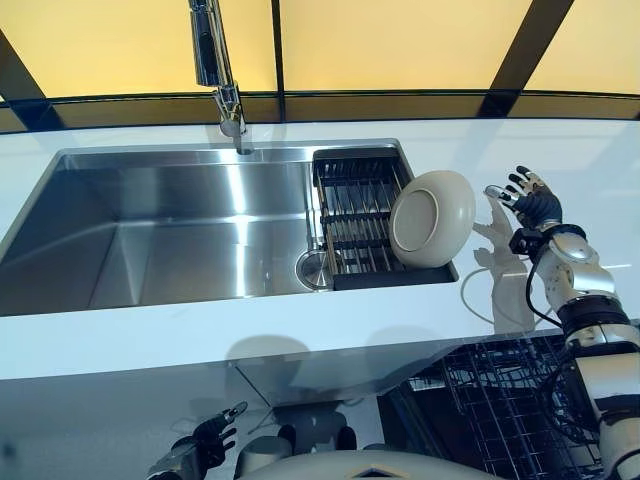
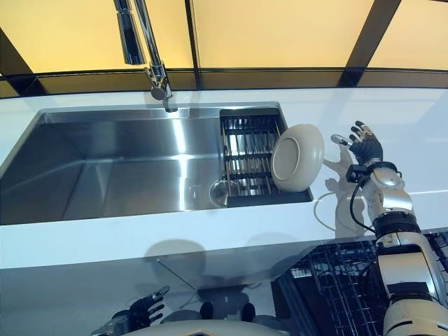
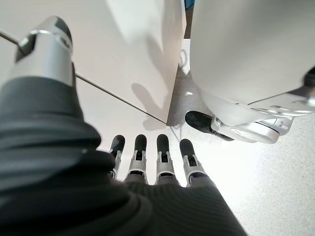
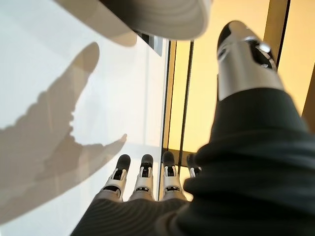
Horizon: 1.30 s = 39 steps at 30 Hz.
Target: Take plates into dishwasher
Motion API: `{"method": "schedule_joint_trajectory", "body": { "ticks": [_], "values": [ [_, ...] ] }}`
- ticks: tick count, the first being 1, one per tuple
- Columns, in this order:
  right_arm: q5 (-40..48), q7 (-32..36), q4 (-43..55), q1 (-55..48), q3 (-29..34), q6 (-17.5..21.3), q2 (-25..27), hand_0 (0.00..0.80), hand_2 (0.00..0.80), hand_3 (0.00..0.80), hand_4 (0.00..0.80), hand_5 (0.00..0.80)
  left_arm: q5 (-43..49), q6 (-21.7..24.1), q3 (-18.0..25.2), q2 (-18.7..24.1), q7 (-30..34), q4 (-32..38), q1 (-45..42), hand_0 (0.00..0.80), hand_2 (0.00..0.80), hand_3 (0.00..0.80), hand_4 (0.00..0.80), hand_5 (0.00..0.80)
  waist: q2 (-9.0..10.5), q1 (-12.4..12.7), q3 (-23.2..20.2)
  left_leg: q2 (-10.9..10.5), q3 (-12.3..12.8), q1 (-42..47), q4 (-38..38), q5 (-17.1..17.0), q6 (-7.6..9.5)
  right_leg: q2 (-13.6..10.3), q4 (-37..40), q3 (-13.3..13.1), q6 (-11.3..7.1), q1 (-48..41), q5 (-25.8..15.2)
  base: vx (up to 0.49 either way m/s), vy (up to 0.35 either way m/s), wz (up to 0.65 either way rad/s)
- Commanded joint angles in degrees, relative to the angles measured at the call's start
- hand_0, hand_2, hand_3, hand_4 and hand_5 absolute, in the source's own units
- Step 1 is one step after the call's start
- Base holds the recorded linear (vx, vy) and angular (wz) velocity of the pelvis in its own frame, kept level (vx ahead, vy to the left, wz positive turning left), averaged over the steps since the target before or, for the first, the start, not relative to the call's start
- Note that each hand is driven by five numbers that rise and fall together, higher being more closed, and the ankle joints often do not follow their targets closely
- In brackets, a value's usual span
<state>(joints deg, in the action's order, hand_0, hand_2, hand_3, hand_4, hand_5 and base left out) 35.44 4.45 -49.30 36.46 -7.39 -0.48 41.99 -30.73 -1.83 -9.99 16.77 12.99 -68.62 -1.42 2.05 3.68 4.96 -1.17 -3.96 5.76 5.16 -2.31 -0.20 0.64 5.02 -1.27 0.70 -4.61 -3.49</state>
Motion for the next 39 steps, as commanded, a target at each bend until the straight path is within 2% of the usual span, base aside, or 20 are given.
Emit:
{"method": "schedule_joint_trajectory", "body": {
  "ticks": [1, 8, 29, 39],
  "values": [
    [0.1, 0.4, 1.3, 5.3, 0.3, 1.7, 3.6, 0.000, 0.000, 0.000, 0.000, 0.000, -1.3, 1.5, -1.5, 0.8, 0.9, -3.1, 2.3, 0.000, 0.000, 0.000, 0.000, 0.000, 1.86, -0.1, -2.4, 0.4, 3.2, 1.1, -0.2, 4.2, 0.13, -2.4, -0.1, -1.1, -4.28, -0.5, 0.0, -0.004, 0.001, -0.05],
    [2.2, 2.5, 3.6, 5.3, 0.4, 0.9, 3.6, 0.000, 0.000, 0.000, 0.000, 0.000, -1.1, 1.6, -1.4, 0.4, 0.9, -3.1, 2.4, 0.000, 0.000, 0.000, 0.000, 0.000, 2.15, -0.4, -2.6, 0.5, 3.5, 1.1, -0.2, 4.2, 0.09, -2.3, 0.0, -1.4, -4.24, -0.5, 0.0, -0.006, 0.005, -0.05],
    [2.8, 2.8, 7.6, 7.2, -4.2, -1.4, -3.7, 0.000, 0.000, 0.000, 0.000, 0.000, -1.8, 1.8, -1.5, 0.0, 0.3, -3.4, 2.3, 0.000, 0.000, 0.000, 0.000, 0.000, 1.86, 1.0, -2.4, 0.0, 2.4, 1.1, -0.2, 3.9, 0.15, -2.8, 0.0, -0.1, -4.01, -0.9, 0.2, 0.000, 0.000, 0.00],
    [3.3, 2.7, 7.2, 4.9, -4.5, -0.8, -7.0, 0.000, 0.000, 0.000, 0.000, 0.000, -1.9, 2.7, -1.9, -0.2, 0.5, -3.3, 2.4, 0.000, 0.000, 0.000, 0.000, 0.000, 1.67, 1.3, -1.8, 0.1, 2.5, 1.0, -0.2, 3.8, 0.27, -2.8, 0.0, 0.2, -3.94, -0.8, 0.1, 0.000, 0.000, 0.00]
  ]
}}
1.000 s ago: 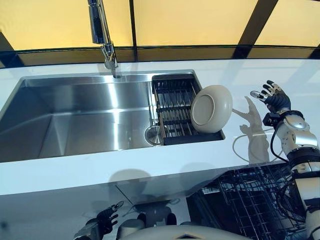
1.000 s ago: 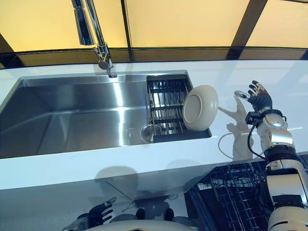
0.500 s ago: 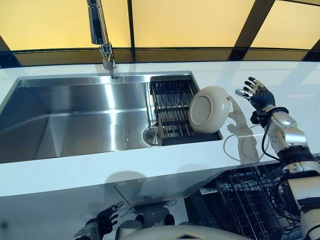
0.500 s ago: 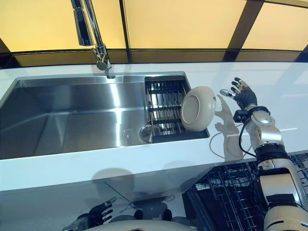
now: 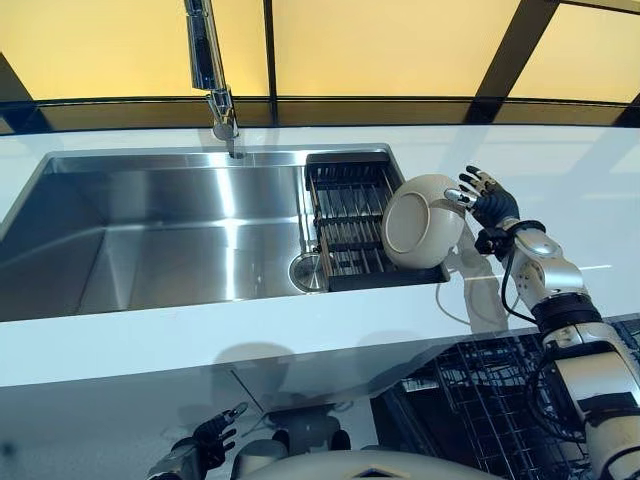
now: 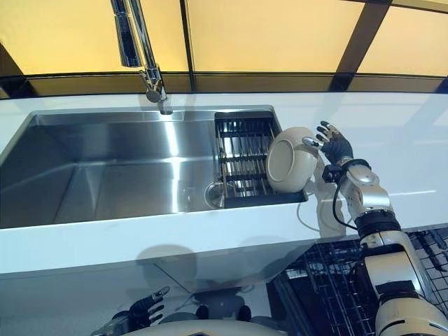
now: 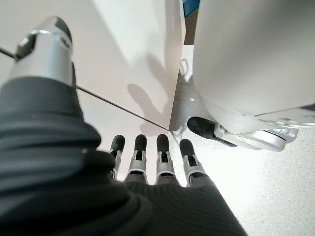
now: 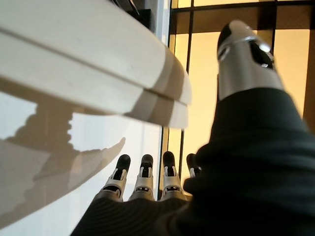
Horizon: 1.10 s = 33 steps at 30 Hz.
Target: Take plates into dishwasher
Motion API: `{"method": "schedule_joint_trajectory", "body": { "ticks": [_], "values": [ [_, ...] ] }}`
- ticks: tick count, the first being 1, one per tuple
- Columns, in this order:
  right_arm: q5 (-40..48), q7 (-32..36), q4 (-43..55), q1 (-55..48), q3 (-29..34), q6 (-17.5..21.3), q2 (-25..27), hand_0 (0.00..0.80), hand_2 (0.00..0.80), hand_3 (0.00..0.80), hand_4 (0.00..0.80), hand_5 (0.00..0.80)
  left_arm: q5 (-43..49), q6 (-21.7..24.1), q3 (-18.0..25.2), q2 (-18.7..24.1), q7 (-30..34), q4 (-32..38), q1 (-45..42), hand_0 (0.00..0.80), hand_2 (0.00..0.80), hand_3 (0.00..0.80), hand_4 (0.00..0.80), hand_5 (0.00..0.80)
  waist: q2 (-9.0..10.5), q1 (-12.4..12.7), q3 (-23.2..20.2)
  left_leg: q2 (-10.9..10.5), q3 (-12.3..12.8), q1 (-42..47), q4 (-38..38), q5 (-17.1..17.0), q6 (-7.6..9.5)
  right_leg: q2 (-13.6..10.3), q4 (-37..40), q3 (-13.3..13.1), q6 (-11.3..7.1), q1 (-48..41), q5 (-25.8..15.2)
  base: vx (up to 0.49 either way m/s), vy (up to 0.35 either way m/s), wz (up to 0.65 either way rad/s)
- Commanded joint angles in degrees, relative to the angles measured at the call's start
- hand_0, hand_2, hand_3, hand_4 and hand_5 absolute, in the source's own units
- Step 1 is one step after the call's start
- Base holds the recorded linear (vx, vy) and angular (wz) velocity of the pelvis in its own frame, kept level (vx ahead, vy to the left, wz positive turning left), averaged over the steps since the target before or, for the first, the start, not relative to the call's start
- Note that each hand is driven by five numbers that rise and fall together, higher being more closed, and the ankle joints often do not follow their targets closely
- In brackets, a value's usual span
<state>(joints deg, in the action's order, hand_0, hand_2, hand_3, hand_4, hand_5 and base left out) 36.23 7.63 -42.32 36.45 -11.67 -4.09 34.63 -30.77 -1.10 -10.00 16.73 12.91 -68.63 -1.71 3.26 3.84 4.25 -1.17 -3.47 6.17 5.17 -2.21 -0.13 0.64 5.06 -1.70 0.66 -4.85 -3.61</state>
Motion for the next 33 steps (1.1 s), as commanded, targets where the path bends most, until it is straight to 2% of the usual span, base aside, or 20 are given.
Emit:
{"method": "schedule_joint_trajectory", "body": {
  "ticks": [1, 18, 19, 20, 21, 22, 23, 33],
  "values": [
    [2.6, -0.4, 0.0, 4.8, -0.1, 2.9, 0.1, 0.000, 0.000, 0.000, 0.000, 0.000, -1.9, 2.0, -1.9, -0.2, 0.5, -3.3, 2.8, 0.000, 0.000, 0.000, 0.000, 0.000, 0.41, 1.1, -1.1, 0.1, 2.1, 0.5, -0.2, 3.7, 0.20, -2.8, -0.1, 0.6, -3.91, -0.5, 0.1, 0.000, 0.000, 0.00],
    [3.4, 0.8, -0.3, 3.5, -1.1, 2.5, -3.4, 0.000, 0.000, 0.000, 0.000, 0.000, -2.3, 2.7, -1.7, -0.4, 0.5, -3.2, 3.0, 0.000, 0.000, 0.000, 0.000, 0.000, -0.25, 1.1, -0.4, 0.1, 2.3, -0.1, -0.2, 3.5, 0.13, -2.8, -0.1, 0.7, -3.84, 0.1, 0.1, 0.000, 0.000, 0.00],
    [3.5, 0.8, -0.1, 3.5, -1.3, 2.4, -3.5, 0.088, 0.088, 0.088, 0.088, 0.088, -2.3, 2.8, -1.7, -0.4, 0.5, -3.1, 3.0, 0.000, 0.000, 0.000, 0.000, 0.000, -0.26, 1.1, -0.4, 0.1, 2.3, 0.0, -0.2, 3.5, 0.13, -2.8, -0.1, 0.7, -3.84, 0.1, 0.1, 0.000, 0.000, 0.00],
    [3.6, 0.8, 0.1, 3.6, -1.4, 2.2, -3.5, 0.245, 0.245, 0.245, 0.245, 0.245, -2.4, 2.8, -1.8, -0.4, 0.4, -3.0, 2.9, 0.000, 0.000, 0.000, 0.000, 0.000, -0.26, 1.2, -0.4, 0.1, 2.3, -0.1, -0.2, 3.4, 0.12, -2.8, -0.1, 0.7, -3.83, 0.1, 0.1, 0.000, 0.000, 0.00],
    [3.1, 0.9, 0.1, 3.6, -1.4, 2.1, -3.5, 0.621, 0.621, 0.621, 0.621, 0.621, -2.5, 2.8, -1.8, -0.4, 0.4, -3.0, 3.0, 0.000, 0.000, 0.000, 0.000, 0.000, -0.24, 1.1, -0.4, 0.1, 2.2, -0.1, -0.2, 3.4, 0.10, -2.8, -0.1, 0.7, -3.85, 0.1, 0.1, 0.000, 0.000, 0.00],
    [2.9, 0.9, 0.0, 3.6, -1.4, 2.0, -3.4, 0.781, 0.781, 0.781, 0.781, 0.781, -2.5, 2.8, -1.7, -0.4, 0.4, -3.0, 2.9, 0.000, 0.000, 0.000, 0.000, 0.000, -0.23, 1.2, -0.4, 0.1, 2.3, 0.0, -0.2, 3.4, 0.09, -2.9, -0.1, 0.7, -3.86, 0.1, 0.1, 0.000, 0.000, 0.00],
    [2.4, 0.5, 0.1, 3.6, -1.5, 1.8, -3.2, 0.800, 0.800, 0.800, 0.800, 0.800, -2.6, 2.8, -1.7, -0.4, 0.4, -2.9, 2.9, 0.000, 0.000, 0.000, 0.000, 0.000, -0.19, 1.2, -0.4, 0.1, 2.3, 0.0, -0.2, 3.4, 0.07, -2.9, -0.1, 0.7, -3.87, 0.1, 0.1, 0.000, 0.000, 0.00],
    [-3.4, 0.7, -0.7, 4.8, -2.6, 1.3, 0.0, 0.800, 0.800, 0.800, 0.800, 0.800, -2.7, 3.0, -1.1, -0.2, 0.4, -2.6, 2.7, 0.000, 0.000, 0.000, 0.000, 0.000, 0.35, 1.2, -0.3, 0.1, 2.3, 0.1, -0.2, 3.5, 0.13, -2.7, -0.1, 0.5, -3.93, 0.1, 0.0, 0.000, 0.000, 0.00]
  ]
}}
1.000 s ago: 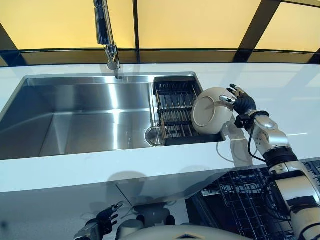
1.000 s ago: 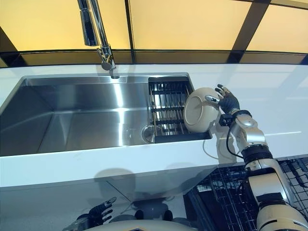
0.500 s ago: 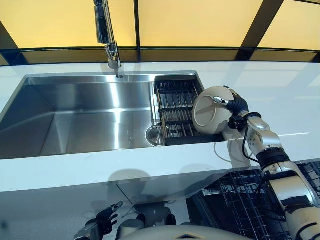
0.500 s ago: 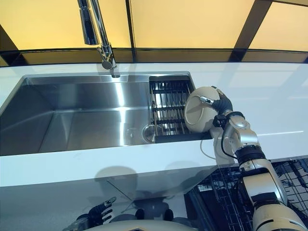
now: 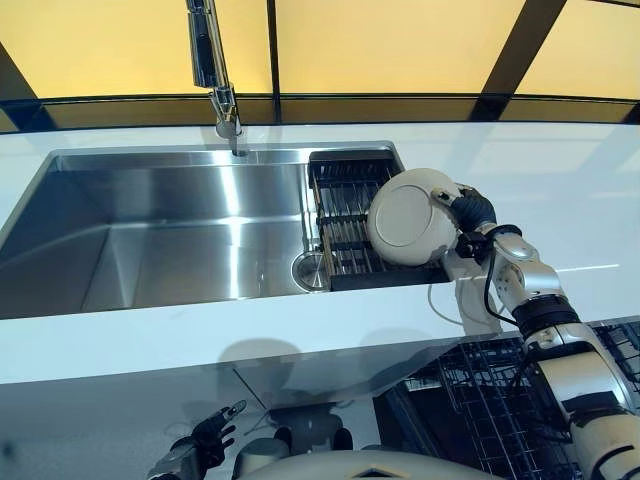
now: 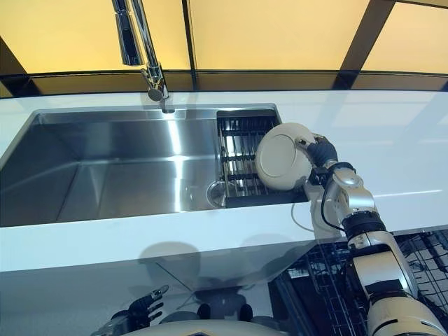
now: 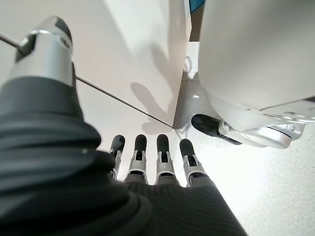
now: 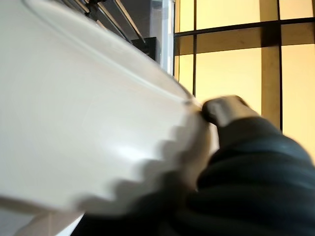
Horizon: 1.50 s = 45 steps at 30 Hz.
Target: Take plates into dishwasher
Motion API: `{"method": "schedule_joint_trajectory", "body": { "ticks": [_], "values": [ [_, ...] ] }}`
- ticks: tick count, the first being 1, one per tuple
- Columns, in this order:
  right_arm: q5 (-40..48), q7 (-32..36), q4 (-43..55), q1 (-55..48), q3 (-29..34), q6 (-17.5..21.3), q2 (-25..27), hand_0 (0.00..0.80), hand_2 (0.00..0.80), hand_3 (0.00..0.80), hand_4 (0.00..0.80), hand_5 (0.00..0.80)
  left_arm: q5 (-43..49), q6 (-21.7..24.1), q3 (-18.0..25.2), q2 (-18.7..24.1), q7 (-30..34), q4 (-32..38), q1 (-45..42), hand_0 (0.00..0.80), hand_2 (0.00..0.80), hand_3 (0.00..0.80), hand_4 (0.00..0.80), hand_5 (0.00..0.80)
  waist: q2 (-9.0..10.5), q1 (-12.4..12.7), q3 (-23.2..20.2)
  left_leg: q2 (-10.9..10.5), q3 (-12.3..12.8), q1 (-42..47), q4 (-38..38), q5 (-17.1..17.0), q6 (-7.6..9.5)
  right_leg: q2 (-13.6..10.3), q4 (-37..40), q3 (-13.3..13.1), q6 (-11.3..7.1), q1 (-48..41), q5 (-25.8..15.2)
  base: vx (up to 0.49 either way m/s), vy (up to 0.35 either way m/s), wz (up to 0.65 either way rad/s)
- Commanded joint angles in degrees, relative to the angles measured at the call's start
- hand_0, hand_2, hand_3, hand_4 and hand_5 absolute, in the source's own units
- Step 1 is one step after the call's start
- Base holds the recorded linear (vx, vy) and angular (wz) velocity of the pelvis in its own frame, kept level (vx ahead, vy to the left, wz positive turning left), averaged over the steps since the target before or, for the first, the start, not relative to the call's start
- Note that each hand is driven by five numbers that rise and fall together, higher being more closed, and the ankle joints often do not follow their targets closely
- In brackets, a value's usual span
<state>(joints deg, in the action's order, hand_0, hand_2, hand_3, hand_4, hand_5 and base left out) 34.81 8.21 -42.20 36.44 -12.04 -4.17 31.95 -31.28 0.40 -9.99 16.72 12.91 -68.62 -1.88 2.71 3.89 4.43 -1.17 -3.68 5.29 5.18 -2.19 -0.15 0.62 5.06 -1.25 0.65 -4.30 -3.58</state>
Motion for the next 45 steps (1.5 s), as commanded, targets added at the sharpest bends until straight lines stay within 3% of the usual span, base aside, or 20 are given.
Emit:
{"method": "schedule_joint_trajectory", "body": {
  "ticks": [1, 18, 28, 39, 45],
  "values": [
    [-2.4, 0.3, -0.9, 5.0, -2.4, 1.2, 3.0, 0.800, 0.800, 0.800, 0.800, 0.800, -2.2, 1.5, -1.1, -0.1, 0.5, -2.6, 2.9, 0.000, 0.000, 0.000, 0.000, 0.000, 0.96, 1.1, -0.5, 0.1, 2.5, 1.0, -0.2, 3.5, 0.15, -2.7, -0.1, 0.0, -3.92, -0.5, 0.0, 0.000, 0.000, 0.00],
    [-2.3, 0.1, 0.9, 9.0, -2.1, 1.0, 9.5, 0.800, 0.800, 0.800, 0.800, 0.800, -2.1, 0.4, -1.0, 0.1, 0.4, -2.1, 3.1, 0.000, 0.000, 0.000, 0.000, 0.000, 1.90, 0.5, -1.0, 0.2, 3.0, 1.7, -0.2, 3.9, 0.08, -2.6, -0.1, -0.6, -4.02, -1.0, 0.0, 0.000, 0.008, 0.00],
    [-2.2, -2.0, 3.0, 14.9, -2.6, 1.2, 18.7, 0.800, 0.800, 0.800, 0.800, 0.800, -2.0, -0.3, -1.1, 0.1, 0.2, -1.9, 2.7, 0.000, 0.000, 0.000, 0.000, 0.000, 3.36, -0.6, -1.7, 0.5, 3.7, 2.3, -0.2, 4.3, 0.11, -2.3, -0.4, -1.9, -4.47, -1.0, -0.3, -0.003, 0.039, -0.03],
    [9.7, -0.6, 0.0, 21.3, -1.4, -0.1, 24.2, 0.800, 0.800, 0.800, 0.800, 0.800, -3.1, -0.7, -1.6, -0.3, -0.6, -2.7, 3.1, 0.000, 0.000, 0.000, 0.000, 0.000, 4.33, -1.2, -2.5, 0.5, 3.6, 3.1, -0.2, 5.0, 0.32, -2.0, -0.5, -3.2, -4.61, -1.4, -0.2, -0.011, 0.030, -0.08],
    [6.9, -2.3, -3.4, 23.4, -0.8, 0.3, 28.9, 0.800, 0.800, 0.800, 0.800, 0.800, -3.3, -1.0, -1.4, 0.0, -0.9, -3.0, 2.6, 0.000, 0.000, 0.000, 0.000, 0.000, 4.84, -1.5, -3.0, 0.5, 3.3, 3.3, -0.2, 5.3, 0.30, -1.8, -0.5, -3.5, -4.74, -1.6, -0.2, 0.000, 0.003, -0.01]
  ]
}}
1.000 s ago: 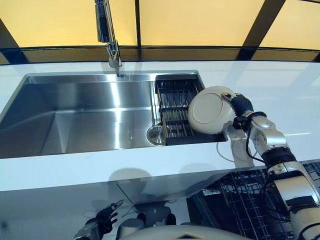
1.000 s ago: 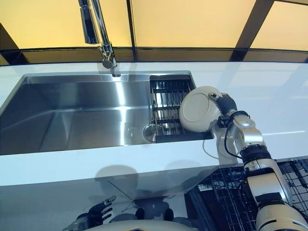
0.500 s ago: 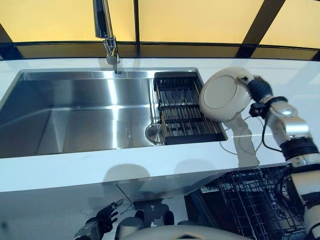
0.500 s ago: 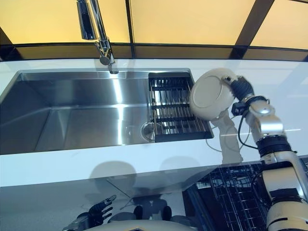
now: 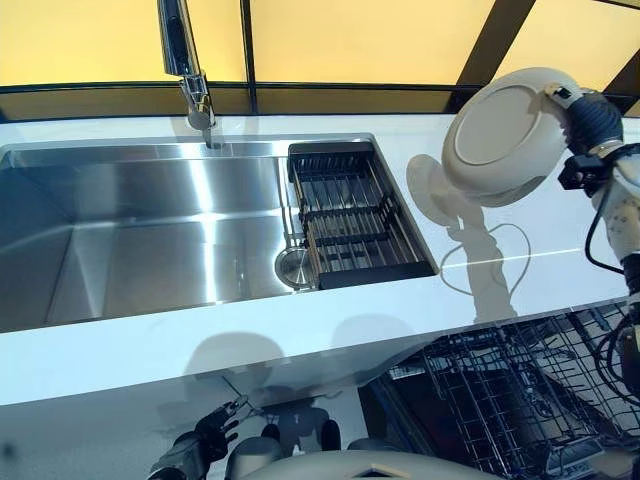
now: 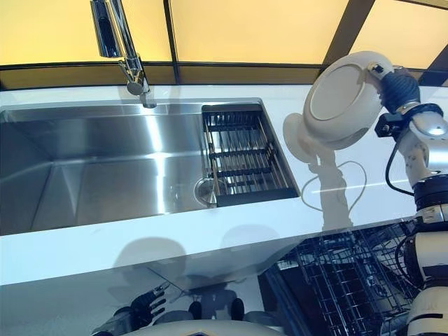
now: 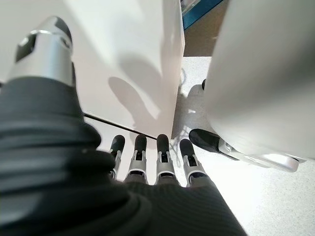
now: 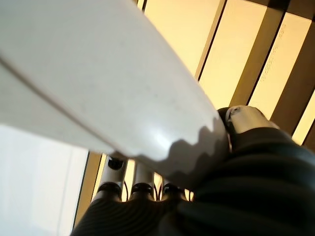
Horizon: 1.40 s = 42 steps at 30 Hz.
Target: Take plates into dishwasher
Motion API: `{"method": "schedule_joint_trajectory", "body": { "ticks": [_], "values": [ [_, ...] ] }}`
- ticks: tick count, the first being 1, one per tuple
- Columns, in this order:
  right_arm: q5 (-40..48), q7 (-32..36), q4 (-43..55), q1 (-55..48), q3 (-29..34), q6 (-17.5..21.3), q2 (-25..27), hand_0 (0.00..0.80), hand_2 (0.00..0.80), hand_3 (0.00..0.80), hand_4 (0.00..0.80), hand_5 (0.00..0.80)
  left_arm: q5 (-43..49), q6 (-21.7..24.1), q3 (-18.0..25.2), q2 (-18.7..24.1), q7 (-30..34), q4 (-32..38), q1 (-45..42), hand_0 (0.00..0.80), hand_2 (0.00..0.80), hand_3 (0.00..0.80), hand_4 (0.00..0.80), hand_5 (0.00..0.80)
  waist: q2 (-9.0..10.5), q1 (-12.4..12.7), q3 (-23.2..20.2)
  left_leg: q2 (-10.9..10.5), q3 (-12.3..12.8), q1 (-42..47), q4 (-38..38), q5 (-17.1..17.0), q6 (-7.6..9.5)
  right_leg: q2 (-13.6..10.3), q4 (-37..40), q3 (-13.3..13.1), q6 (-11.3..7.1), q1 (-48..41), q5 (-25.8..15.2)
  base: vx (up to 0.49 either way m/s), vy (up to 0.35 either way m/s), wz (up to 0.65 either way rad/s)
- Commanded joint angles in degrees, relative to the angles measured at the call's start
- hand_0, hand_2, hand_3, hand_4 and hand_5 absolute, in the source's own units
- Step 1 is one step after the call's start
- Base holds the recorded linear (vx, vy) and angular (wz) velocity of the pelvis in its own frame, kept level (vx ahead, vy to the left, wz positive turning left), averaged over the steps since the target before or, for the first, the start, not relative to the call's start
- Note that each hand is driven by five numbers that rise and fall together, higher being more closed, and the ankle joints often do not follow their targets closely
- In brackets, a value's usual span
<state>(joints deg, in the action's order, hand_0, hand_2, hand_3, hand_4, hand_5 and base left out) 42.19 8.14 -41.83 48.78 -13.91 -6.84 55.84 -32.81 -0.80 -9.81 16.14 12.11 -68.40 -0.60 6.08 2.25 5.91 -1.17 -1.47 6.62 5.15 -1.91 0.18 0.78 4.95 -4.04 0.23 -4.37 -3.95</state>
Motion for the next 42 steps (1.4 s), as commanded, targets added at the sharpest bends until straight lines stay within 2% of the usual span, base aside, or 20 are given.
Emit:
{"method": "schedule_joint_trajectory", "body": {
  "ticks": [1, 5, 7, 10, 11, 17, 18, 20, 28, 32, 33, 35, 42],
  "values": [
    [-2.2, -2.2, -4.7, 11.5, 0.8, 3.1, 6.1, 0.800, 0.800, 0.800, 0.800, 0.800, -1.9, 0.2, -1.5, 0.7, -0.2, -3.3, 1.2, 0.000, 0.000, 0.000, 0.000, 0.000, 1.60, 0.0, -4.5, 0.5, 1.2, 1.9, -0.1, 5.1, -0.03, -1.9, -0.5, -0.9, -4.35, -1.4, 0.1, 0.000, 0.000, 0.00],
    [-10.7, -2.9, -5.7, 12.2, -1.7, 3.8, 9.7, 0.800, 0.800, 0.800, 0.800, 0.800, -2.0, 0.0, -0.9, 0.9, -0.5, -3.1, 1.0, 0.000, 0.000, 0.000, 0.000, 0.000, 1.88, -0.5, -4.6, 0.5, 1.5, 1.9, -0.2, 5.0, 0.03, -1.7, -0.6, -1.5, -4.41, -1.2, 0.0, -0.005, 0.000, -0.03],
    [-18.9, -4.8, -5.3, 11.8, -4.2, 4.8, 12.2, 0.800, 0.800, 0.800, 0.800, 0.800, -2.0, -0.1, -0.2, 1.1, -0.6, -2.7, 0.8, 0.000, 0.000, 0.000, 0.000, 0.000, 2.01, -1.1, -4.7, 0.4, 1.8, 1.9, -0.1, 4.9, 0.11, -1.5, -0.6, -2.1, -4.51, -1.0, -0.2, -0.020, 0.006, -0.13],
    [-23.6, -6.0, -4.0, 10.1, -5.4, 5.5, 13.9, 0.800, 0.800, 0.800, 0.800, 0.800, -2.5, -0.1, 0.0, 1.1, -0.8, -2.1, 0.8, 0.000, 0.000, 0.000, 0.000, 0.000, 1.95, -1.7, -4.6, 0.4, 2.1, 1.8, -0.1, 4.8, 0.23, -1.5, -0.7, -2.7, -4.62, -0.7, -0.4, -0.025, 0.015, -0.18],
    [-29.1, -8.2, -2.4, 8.0, -5.5, 6.2, 14.8, 0.800, 0.800, 0.800, 0.800, 0.800, -2.8, -0.2, 0.2, 1.1, -0.9, -1.5, 1.0, 0.000, 0.000, 0.000, 0.000, 0.000, 1.80, -2.3, -4.5, 0.4, 2.6, 1.7, -0.1, 4.8, 0.31, -1.5, -0.8, -3.0, -4.74, -0.4, -0.5, -0.033, 0.020, -0.13],
    [-40.2, -13.1, 3.9, -2.7, -2.1, 7.1, 15.4, 0.800, 0.800, 0.800, 0.800, 0.800, -3.9, -0.5, 0.5, 1.0, -1.9, 0.1, 1.7, 0.000, 0.000, 0.000, 0.000, 0.000, 1.30, -3.6, -3.9, 0.4, 3.5, 1.4, -0.1, 5.0, 0.66, -1.4, -1.1, -3.9, -5.15, 0.4, -0.6, -0.049, 0.010, -0.14],
    [-45.2, -14.4, 5.3, -6.0, -0.5, 7.4, 15.2, 0.800, 0.800, 0.800, 0.800, 0.800, -4.1, -0.6, 0.8, 0.8, -2.2, 0.3, 1.9, 0.000, 0.000, 0.000, 0.000, 0.000, 1.13, -4.1, -3.7, 0.4, 3.8, 1.4, -0.1, 5.0, 0.75, -1.5, -1.2, -4.1, -5.26, 0.5, -0.6, -0.046, 0.008, -0.06],
    [-49.2, -16.3, 6.3, -10.2, 0.9, 7.9, 15.2, 0.800, 0.800, 0.800, 0.800, 0.800, -4.0, -0.6, 1.1, 0.7, -2.5, 0.7, 1.8, 0.000, 0.000, 0.000, 0.000, 0.000, 0.99, -4.5, -3.5, 0.4, 4.2, 1.3, -0.1, 5.1, 0.93, -1.5, -1.3, -4.4, -5.39, 0.8, -0.6, -0.045, 0.007, -0.07],
    [-68.7, -24.0, 8.1, -23.7, 5.1, 6.3, 12.9, 0.800, 0.800, 0.800, 0.800, 0.800, -4.1, -0.3, 1.8, 0.1, -3.6, 1.5, 1.7, 0.000, 0.000, 0.000, 0.000, 0.000, 0.24, -5.8, -3.1, 0.3, 5.1, 1.1, -0.1, 5.4, 1.36, -1.4, -1.6, -5.4, -5.81, 1.5, -0.6, -0.014, 0.002, -0.03],
    [-76.9, -27.3, 7.5, -27.6, 5.4, 3.0, 12.4, 0.800, 0.800, 0.800, 0.800, 0.800, -3.9, -0.4, 1.8, 0.0, -3.9, 2.0, 1.8, 0.000, 0.000, 0.000, 0.000, 0.000, -0.04, -6.2, -3.0, 0.3, 5.5, 0.9, -0.1, 5.4, 1.54, -1.4, -1.5, -5.7, -5.99, 1.7, -0.7, -0.022, 0.000, -0.07],
    [-81.4, -28.9, 6.8, -28.8, 5.0, 0.5, 12.0, 0.800, 0.800, 0.800, 0.800, 0.800, -4.0, -0.4, 1.6, -0.1, -4.0, 2.2, 2.0, 0.000, 0.000, 0.000, 0.000, 0.000, -0.13, -6.3, -3.1, 0.2, 5.6, 0.8, -0.1, 5.4, 1.63, -1.3, -1.4, -5.7, -6.07, 1.8, -0.8, -0.014, -0.001, -0.08],
    [-85.1, -29.7, 6.0, -30.2, 4.8, -2.4, 11.5, 0.800, 0.800, 0.800, 0.800, 0.800, -3.9, -0.3, 1.5, -0.2, -4.0, 2.3, 2.1, 0.000, 0.000, 0.000, 0.000, 0.000, -0.21, -6.4, -3.1, 0.2, 5.7, 0.7, -0.1, 5.4, 1.67, -1.3, -1.5, -5.8, -6.16, 1.9, -0.8, -0.016, -0.002, -0.09],
    [-91.9, -28.1, 2.0, -34.0, 2.9, -13.6, 6.2, 0.800, 0.800, 0.800, 0.800, 0.800, -4.0, -0.7, 0.7, -0.5, -4.5, 2.7, 2.7, 0.000, 0.000, 0.000, 0.000, 0.000, -0.53, -6.3, -3.0, 0.1, 5.9, 0.5, -0.2, 5.2, 1.88, -1.3, -1.6, -5.9, -6.40, 2.2, -0.9, -0.002, 0.000, -0.01]
  ]
}}
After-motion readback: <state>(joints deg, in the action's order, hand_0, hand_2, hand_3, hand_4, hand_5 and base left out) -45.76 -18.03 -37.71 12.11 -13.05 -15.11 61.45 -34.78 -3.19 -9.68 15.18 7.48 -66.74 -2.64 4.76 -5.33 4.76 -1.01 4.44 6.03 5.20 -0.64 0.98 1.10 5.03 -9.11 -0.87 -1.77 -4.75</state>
